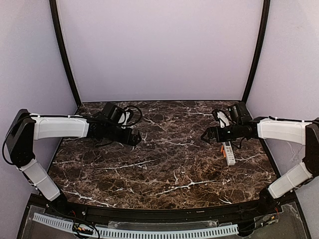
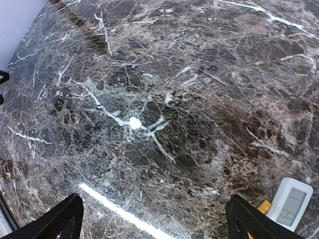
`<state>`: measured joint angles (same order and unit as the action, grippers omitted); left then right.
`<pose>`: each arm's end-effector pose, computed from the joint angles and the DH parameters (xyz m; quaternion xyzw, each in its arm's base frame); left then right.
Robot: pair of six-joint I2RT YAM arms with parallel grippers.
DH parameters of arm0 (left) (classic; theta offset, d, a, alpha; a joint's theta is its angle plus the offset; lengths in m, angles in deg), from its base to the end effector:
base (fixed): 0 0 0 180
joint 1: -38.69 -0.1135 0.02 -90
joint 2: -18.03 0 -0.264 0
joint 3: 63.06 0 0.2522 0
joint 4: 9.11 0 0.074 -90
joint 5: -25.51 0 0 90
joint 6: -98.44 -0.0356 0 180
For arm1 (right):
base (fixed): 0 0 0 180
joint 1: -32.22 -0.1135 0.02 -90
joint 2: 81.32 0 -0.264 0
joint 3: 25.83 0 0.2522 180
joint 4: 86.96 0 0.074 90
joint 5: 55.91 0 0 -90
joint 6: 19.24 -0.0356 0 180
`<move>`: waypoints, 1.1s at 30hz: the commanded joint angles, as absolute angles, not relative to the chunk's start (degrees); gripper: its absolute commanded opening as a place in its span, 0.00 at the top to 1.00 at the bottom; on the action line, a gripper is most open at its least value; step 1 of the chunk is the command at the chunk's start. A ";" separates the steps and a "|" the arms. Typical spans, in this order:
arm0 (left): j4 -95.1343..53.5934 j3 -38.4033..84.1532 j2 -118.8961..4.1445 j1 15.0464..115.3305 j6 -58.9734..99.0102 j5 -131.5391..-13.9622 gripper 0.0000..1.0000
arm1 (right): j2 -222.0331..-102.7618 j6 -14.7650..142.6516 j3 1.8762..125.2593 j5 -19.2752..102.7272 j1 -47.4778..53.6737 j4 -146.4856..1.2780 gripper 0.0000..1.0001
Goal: Load the batteries into the remote control
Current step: Pick up the remote control from the center of the board.
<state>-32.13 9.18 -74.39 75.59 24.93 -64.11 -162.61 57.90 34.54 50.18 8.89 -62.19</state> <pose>0.2782 -0.2086 0.2152 0.1613 0.9035 -0.1757 0.3562 0.2635 0.1244 0.2070 -0.1362 0.9084 0.2392 0.3147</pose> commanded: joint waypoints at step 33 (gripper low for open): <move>-32.99 12.80 -77.11 75.95 24.62 -62.62 0.01 | -164.86 48.13 30.37 34.28 17.30 -44.15 0.42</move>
<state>-32.83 11.50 -76.91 75.62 24.71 -62.49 -163.51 48.10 30.92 35.60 16.43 -43.38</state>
